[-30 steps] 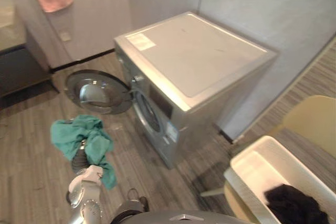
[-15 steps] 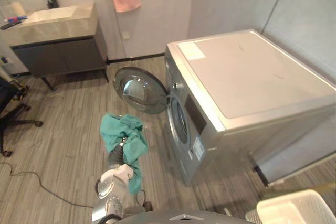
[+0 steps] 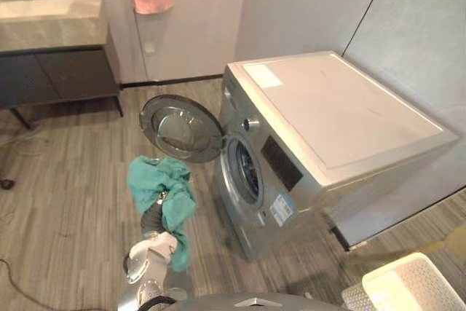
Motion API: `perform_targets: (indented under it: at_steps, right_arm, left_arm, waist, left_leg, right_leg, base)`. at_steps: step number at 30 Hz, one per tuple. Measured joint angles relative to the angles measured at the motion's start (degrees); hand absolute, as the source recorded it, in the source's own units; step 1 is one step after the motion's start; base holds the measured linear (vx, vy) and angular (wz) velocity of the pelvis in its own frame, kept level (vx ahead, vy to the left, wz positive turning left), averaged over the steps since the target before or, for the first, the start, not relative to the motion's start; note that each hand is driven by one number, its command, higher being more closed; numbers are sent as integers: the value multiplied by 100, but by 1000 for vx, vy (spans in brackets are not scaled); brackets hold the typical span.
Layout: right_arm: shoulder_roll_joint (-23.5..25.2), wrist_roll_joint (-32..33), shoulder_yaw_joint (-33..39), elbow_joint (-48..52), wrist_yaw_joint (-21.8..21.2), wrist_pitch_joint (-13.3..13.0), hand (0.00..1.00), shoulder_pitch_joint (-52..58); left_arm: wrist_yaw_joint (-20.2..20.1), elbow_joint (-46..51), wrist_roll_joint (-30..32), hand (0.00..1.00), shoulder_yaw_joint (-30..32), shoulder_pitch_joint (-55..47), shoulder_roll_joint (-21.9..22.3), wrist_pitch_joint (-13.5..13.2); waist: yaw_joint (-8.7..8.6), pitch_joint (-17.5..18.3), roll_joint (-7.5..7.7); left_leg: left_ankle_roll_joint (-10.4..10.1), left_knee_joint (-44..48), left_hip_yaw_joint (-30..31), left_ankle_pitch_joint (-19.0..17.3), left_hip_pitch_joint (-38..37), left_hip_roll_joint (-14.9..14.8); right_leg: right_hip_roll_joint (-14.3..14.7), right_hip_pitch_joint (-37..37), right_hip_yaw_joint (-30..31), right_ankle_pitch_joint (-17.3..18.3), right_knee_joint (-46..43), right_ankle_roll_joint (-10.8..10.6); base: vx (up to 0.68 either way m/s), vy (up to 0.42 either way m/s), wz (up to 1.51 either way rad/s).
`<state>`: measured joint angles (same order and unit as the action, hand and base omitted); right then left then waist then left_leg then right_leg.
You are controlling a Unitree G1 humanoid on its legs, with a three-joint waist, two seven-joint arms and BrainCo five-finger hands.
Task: Pick up the laundry basket with both hands and put the clothes into the washing machine.
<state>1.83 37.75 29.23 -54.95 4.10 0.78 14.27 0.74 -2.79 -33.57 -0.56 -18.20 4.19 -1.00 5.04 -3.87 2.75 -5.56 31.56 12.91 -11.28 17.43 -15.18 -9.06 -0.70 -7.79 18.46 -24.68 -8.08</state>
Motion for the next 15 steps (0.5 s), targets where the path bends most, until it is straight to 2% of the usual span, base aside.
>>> perform_targets:
  at_steps: [1, 2, 3, 4, 5, 6, 7, 8, 9, 10, 12, 14, 15]
  right_arm:
    - [-78, -174, 222, 5, -10, 68, 0, 127]
    - [-88, -235, 279, -25, 0, 68, 0, 117]
    - [75, -374, 337, -74, 0, 130, 0, 96]
    - [207, -440, 334, -123, -34, 177, 0, 79]
    - [209, -443, 305, -178, -43, 197, 0, -21]
    - [220, -546, 278, -191, -5, 173, 0, -185]
    - [211, -670, 269, -155, -24, 150, 0, -216]
    - [216, -673, 193, -64, -43, 121, 0, -211]
    - [212, -671, 153, -21, -60, 109, 0, -202]
    - [190, -670, 6, 108, -169, 50, 0, -183]
    - [184, -670, -142, 237, -270, -2, 0, -157]
    - [176, -671, -219, 236, -278, -65, 0, -152]
    - [168, -672, -248, 237, -279, -65, 0, -155]
  left_arm:
    - [0, -28, -4, 100, -75, -56, -2, 43]
    - [-5, -26, -3, 100, -78, -50, -20, 48]
    - [7, -26, 2, 100, 33, -77, -152, 54]
    - [19, -32, 5, 100, 91, -73, -260, 49]
    - [13, -32, 7, 100, 70, -52, -316, 49]
    - [-22, -26, 66, 100, 40, -34, -401, 48]
    - [-24, -29, 149, 100, 46, -15, -420, 42]
    - [-21, -29, 251, 100, 43, -17, -421, 24]
    - [-21, -27, 260, 100, 37, -17, -421, 20]
    - [-14, -26, 335, 100, 26, 2, -417, 2]
    - [11, -38, 416, 100, 11, 97, -373, -9]
    - [23, -68, 421, 100, 43, 155, -251, -40]
    - [36, -83, 421, 100, 73, 166, -135, -64]
  waist:
    - [-48, 118, -114]
    - [-52, 154, -168]
    - [-22, 214, 213]
    - [-28, 333, 342]
    - [-35, 342, 319]
    - [-51, 347, 250]
    - [-45, 335, 232]
    - [-36, 301, 174]
    - [-46, 287, 151]
    - [-150, 252, 88]
    - [-298, 225, 35]
    - [-308, 219, 26]
    - [-304, 226, 12]
  left_leg:
    - [-387, -246, -165, 34, -165, 121]
    - [-873, -184, -170, 32, -155, 187]
    - [-539, 0, -538, -169, -81, 642]
    - [-380, -14, -707, -221, -37, 883]
    - [-276, -33, -769, -217, -66, 933]
    - [-81, -176, -914, -164, -146, 1009]
    - [11, -347, -1043, -109, -285, 1064]
    - [134, -629, -1212, -34, -567, 1108]
    - [164, -704, -1253, -15, -644, 1118]
    - [278, -1008, -1353, 63, -941, 1184]
    - [339, -1298, -1488, 106, -1279, 1209]
    - [341, -1490, -1768, 104, -1562, 1180]
    - [328, -1560, -1988, 81, -1631, 1138]
  right_leg:
    - [-299, 83, 92, 25, 42, -259]
    - [-377, 89, 120, 8, 44, -345]
    - [-865, 97, 390, -164, 226, -365]
    - [-1049, 71, 608, -702, 465, -91]
    - [-1075, 21, 660, -1038, 506, 56]
    - [-1115, -120, 726, -1582, 448, 296]
    - [-1151, -261, 705, -1715, 156, 490]
    - [-1123, -453, 565, -1702, -407, 682]
    - [-1093, -487, 503, -1678, -558, 712]
    - [-874, -576, 249, -1431, -1097, 660]
    - [-383, -596, -23, -771, -1537, 409]
    - [-123, -626, -502, -327, -1549, 362]
    - [-83, -617, -1069, -288, -1188, 434]
  base:
    - [219, 727, -1]
    - [292, 878, -5]
    - [250, 666, -14]
    - [241, 619, -19]
    - [219, 556, -19]
    - [162, 416, -24]
    - [241, 521, -43]
    - [202, 372, -37]
    - [219, 379, -44]
    - [136, 219, -23]
    - [111, 142, -25]
    - [77, 26, -60]
    - [31, -19, -85]
